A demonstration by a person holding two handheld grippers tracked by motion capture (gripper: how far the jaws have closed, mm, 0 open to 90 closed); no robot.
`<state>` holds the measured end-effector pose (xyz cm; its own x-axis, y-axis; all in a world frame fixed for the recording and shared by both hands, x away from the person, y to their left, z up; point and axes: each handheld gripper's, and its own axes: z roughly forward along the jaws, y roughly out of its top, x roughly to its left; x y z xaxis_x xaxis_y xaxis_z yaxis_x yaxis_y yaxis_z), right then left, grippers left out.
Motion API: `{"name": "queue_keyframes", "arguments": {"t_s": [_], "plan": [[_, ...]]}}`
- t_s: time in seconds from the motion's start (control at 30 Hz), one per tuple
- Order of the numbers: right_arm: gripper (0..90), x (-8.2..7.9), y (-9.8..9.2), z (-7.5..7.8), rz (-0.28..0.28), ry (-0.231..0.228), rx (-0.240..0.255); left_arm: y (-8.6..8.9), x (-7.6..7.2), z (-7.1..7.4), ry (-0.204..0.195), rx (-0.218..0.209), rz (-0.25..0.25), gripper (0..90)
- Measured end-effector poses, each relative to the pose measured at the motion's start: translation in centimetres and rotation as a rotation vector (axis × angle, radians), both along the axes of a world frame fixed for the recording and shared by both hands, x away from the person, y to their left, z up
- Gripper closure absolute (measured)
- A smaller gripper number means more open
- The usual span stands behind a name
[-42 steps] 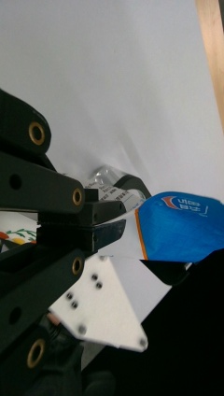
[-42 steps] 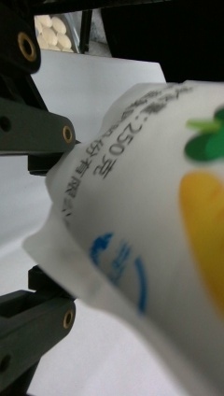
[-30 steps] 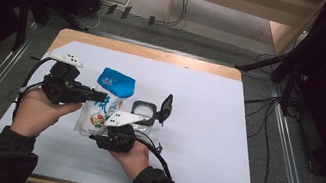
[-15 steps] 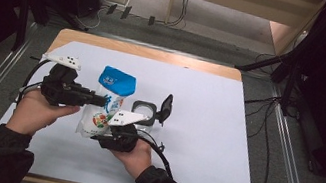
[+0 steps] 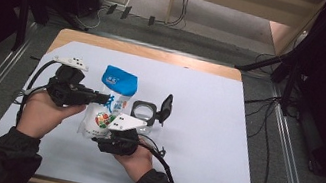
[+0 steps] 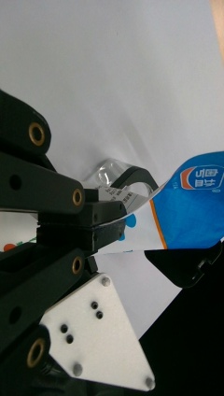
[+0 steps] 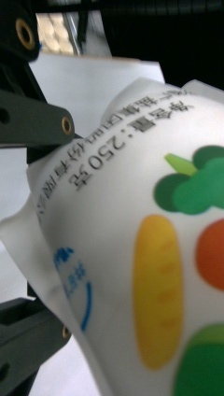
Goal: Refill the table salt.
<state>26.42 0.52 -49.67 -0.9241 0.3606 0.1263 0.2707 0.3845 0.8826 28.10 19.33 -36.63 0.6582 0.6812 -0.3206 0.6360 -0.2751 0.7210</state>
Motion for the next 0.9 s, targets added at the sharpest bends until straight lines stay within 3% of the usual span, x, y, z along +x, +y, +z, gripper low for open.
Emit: {"name": "queue_keyframes", "arguments": {"t_s": [0.07, 0.43, 0.67, 0.9], "plan": [[58.9, -0.1, 0.0, 0.0, 0.008, 0.01, -0.003, -0.3, 0.1, -0.2, 0.003, -0.002, -0.012, 90.0], [61.1, -0.3, -0.5, -0.7, 0.052, 0.081, 0.023, -1.0, 1.1, -1.2, 0.055, -0.025, -0.048, 90.0], [54.7, -0.6, -0.8, -0.8, 0.002, 0.042, 0.014, -2.1, 1.5, -1.6, 0.055, -0.012, -0.063, 90.0], [57.2, -0.1, -1.5, -1.1, -0.008, 0.095, 0.027, -2.8, 2.4, -2.0, 0.065, -0.017, -0.073, 90.0]]}}
